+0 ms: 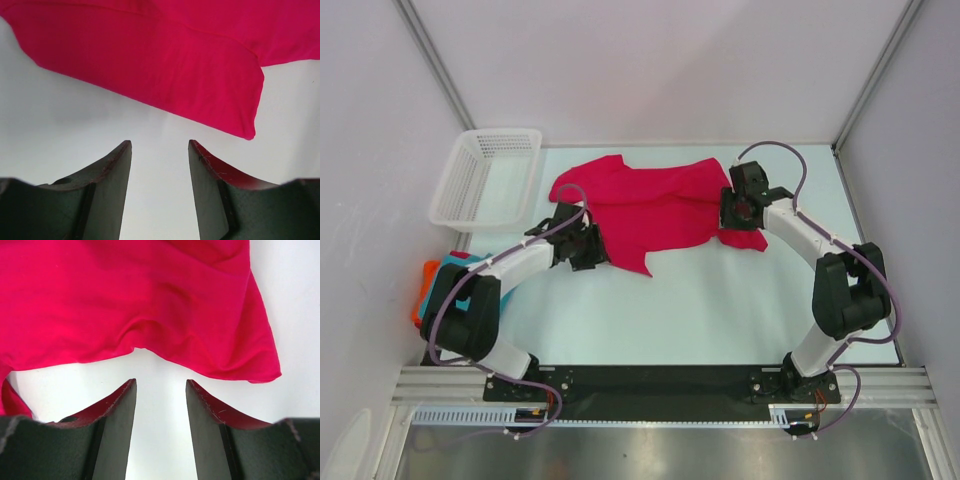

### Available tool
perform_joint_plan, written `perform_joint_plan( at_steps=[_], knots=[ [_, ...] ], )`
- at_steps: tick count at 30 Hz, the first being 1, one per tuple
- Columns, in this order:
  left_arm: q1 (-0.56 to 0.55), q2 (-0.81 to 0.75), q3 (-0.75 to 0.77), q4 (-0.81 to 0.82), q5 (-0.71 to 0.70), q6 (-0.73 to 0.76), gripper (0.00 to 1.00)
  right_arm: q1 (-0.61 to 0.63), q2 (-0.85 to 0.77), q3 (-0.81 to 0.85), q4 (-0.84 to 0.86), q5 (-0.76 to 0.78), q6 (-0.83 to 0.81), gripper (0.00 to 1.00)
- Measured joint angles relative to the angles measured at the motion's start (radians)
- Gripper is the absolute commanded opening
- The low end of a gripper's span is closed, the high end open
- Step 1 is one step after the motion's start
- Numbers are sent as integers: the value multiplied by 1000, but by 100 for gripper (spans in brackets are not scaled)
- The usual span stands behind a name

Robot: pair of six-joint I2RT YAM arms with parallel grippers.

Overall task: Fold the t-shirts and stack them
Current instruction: Flatten out the tshirt

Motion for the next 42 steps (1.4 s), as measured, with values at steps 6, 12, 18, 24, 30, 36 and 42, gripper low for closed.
perform_joint_plan(
  at_steps=[6,12,18,24,30,36,42],
  knots=[
    [0,53,-41,116,35,-10,55,0,1,-3,-2,19,0,49],
    [0,111,-57,198,62,-26,55,0,8,-3,-6,27,0,50],
    [0,147,-57,285,97,-42,55,0,18,-3,-22,40,-1,50],
    [0,181,-53,356,132,-56,48,0,36,-3,-41,51,-1,48],
    [1,229,-44,389,164,-80,0,0,74,14,-50,48,-1,34],
    [0,223,-32,350,163,-76,0,0,102,26,-54,49,2,48],
    [0,164,-3,248,135,-68,0,-4,119,27,-55,76,-1,55]
  ],
)
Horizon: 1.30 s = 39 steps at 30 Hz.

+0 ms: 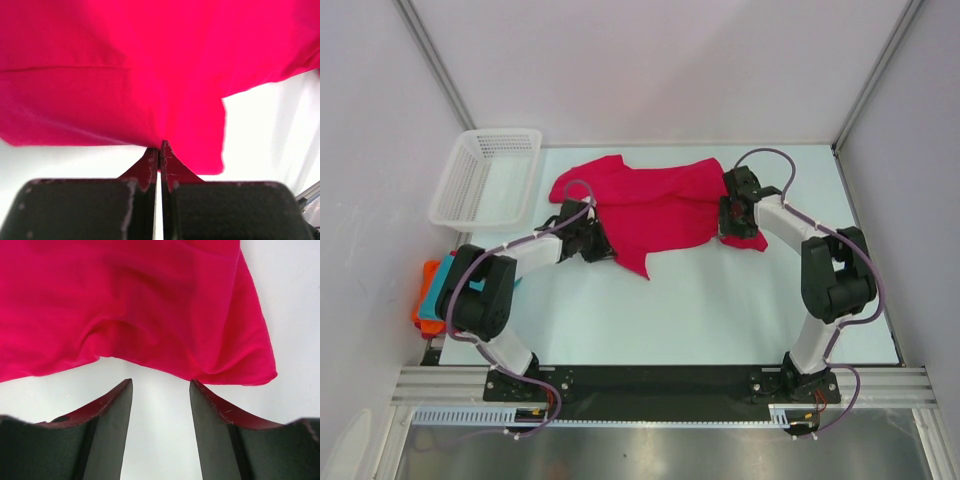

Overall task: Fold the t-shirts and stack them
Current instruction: Flatten out the tshirt

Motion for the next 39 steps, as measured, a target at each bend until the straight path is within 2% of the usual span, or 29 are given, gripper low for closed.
perform_joint_plan(
  at_steps=[5,10,14,18,27,35,39],
  knots=[
    [0,-71,64,-100,-26,12,0,-19,5,-4,3,3,0,55],
    [0,-173,204,-260,-79,47,0,-39,5,-19,6,3,0,55],
    [13,-270,279,-325,-104,56,0,-46,5,-34,12,3,0,55],
    [42,-333,283,-375,-114,61,0,-47,5,-48,21,3,0,55],
    [97,-324,257,-450,-128,63,0,-50,5,-63,23,19,0,55],
    [240,-401,218,-478,-137,63,0,-50,0,-69,19,27,0,54],
    [271,-412,218,-481,-132,63,0,-50,0,-85,19,27,0,54]
  ],
)
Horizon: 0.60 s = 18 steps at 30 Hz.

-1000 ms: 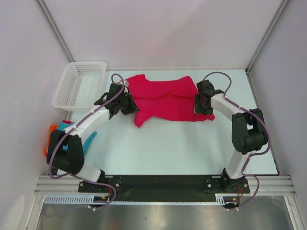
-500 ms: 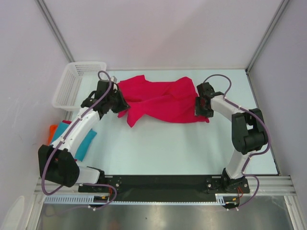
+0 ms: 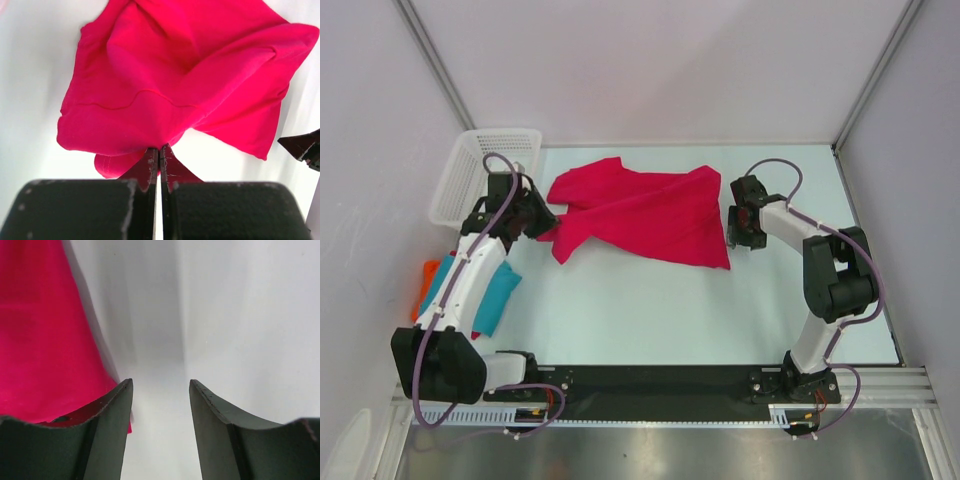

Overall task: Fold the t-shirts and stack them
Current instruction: Flatten out the tshirt

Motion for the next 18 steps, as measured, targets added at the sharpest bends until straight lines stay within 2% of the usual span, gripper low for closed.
perform_joint_plan(
  at_steps=[10,18],
  knots=[
    [0,1,-42,5,31,0,0,25,0,-16,-1,-7,12,54],
    [0,10,-50,10,33,2,0,125,0,-9,-8,-11,35,54]
  ],
)
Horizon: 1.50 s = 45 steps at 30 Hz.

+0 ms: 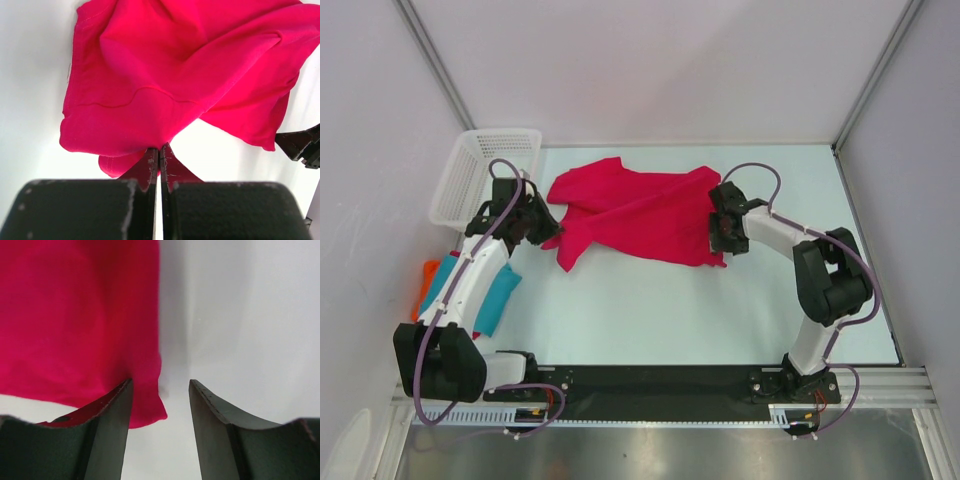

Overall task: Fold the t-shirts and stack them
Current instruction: Flatten out the tshirt

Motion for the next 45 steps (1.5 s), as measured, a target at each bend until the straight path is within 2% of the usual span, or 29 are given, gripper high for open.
perform_joint_plan(
  at_steps=[10,12,13,15,18,19,29,35,39,45],
  knots=[
    [0,0,0,2,0,6,0,30,0,6,-3,0,14,52],
    [0,0,0,2,0,7,0,31,0,4,-2,-2,17,45],
    [0,0,-1,3,0,7,0,33,0,1,0,-7,18,37],
    [0,0,-2,2,0,7,0,37,0,-6,4,-19,19,30],
    [0,0,-2,3,0,8,0,47,5,-17,9,-44,27,13],
    [0,0,-2,3,0,10,0,48,8,-19,11,-55,29,0],
    [2,0,-2,2,0,14,0,53,19,-31,30,-115,26,0],
    [6,15,29,-20,6,22,0,60,-19,-25,13,-63,4,0],
    [17,98,219,-101,26,44,0,61,-22,111,-74,30,-34,0],
    [42,275,721,-226,83,69,0,36,2,613,-151,142,-101,0]
  ],
)
